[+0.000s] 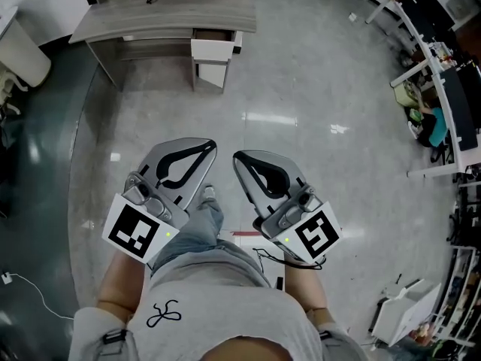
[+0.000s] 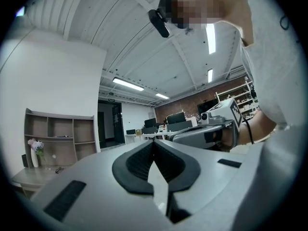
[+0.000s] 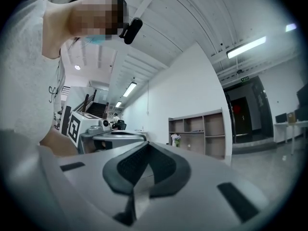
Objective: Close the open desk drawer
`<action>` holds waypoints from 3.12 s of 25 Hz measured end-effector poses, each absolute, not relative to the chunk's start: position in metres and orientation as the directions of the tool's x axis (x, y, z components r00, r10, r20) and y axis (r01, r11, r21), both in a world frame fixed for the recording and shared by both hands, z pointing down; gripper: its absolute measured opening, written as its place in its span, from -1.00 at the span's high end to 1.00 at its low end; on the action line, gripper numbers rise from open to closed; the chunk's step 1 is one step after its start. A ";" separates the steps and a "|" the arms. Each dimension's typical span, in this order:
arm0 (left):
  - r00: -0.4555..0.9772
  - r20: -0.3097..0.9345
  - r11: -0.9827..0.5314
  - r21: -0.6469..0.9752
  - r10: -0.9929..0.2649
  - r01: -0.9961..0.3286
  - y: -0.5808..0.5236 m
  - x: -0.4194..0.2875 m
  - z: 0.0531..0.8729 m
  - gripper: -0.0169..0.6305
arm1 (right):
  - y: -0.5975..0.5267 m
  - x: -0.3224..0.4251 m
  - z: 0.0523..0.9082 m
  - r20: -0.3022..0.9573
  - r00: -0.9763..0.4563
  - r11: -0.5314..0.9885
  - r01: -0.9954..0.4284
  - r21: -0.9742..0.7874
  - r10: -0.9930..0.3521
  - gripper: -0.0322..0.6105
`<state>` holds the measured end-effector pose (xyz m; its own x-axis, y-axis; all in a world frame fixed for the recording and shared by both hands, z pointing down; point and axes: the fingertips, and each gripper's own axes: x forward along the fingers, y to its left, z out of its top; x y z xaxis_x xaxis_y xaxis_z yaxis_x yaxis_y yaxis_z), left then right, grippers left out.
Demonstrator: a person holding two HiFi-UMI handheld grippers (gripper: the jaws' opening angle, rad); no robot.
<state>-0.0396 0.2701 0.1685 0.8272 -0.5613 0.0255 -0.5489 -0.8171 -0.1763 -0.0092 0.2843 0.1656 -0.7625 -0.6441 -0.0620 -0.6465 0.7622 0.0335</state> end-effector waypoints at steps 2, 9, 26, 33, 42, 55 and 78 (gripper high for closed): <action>0.826 0.019 -0.816 -0.172 -0.563 -0.552 0.249 -0.034 0.166 0.92 | 0.266 -0.003 0.164 -0.059 -0.762 0.761 -0.648 0.034 -0.645 0.88; 0.812 -0.030 -0.799 -0.160 -0.583 -0.580 0.179 -0.032 0.155 0.92 | 0.199 -0.002 0.159 -0.048 -0.778 0.777 -0.628 0.048 -0.626 0.88; 0.783 -0.046 -0.774 -0.125 -0.620 -0.621 0.101 -0.042 0.158 0.92 | 0.116 -0.011 0.161 -0.022 -0.807 0.805 -0.591 0.059 -0.590 0.88; 0.731 -0.061 -0.723 -0.116 -0.680 -0.681 0.069 -0.032 0.159 0.92 | 0.081 0.004 0.166 -0.029 -0.842 0.840 -0.539 0.060 -0.539 0.88; 0.666 -0.045 -0.656 -0.135 -0.745 -0.743 0.013 0.003 0.165 0.92 | 0.019 0.036 0.169 -0.021 -0.893 0.890 -0.450 0.076 -0.449 0.88; 0.550 -0.057 -0.537 -0.151 -0.833 -0.830 -0.047 0.054 0.160 0.92 | -0.046 0.080 0.166 -0.026 -0.952 0.949 -0.306 0.081 -0.305 0.88; 0.432 -0.004 -0.424 -0.178 -0.902 -0.888 -0.087 0.086 0.188 0.92 | -0.096 0.099 0.200 -0.082 -0.979 0.982 -0.188 0.018 -0.186 0.88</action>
<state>0.0861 -0.0866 0.1885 0.4320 -0.9019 -0.0044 -0.8878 -0.4244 -0.1780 0.0991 -0.0965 0.1999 -0.9790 -0.1864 -0.0823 -0.1885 0.9819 0.0181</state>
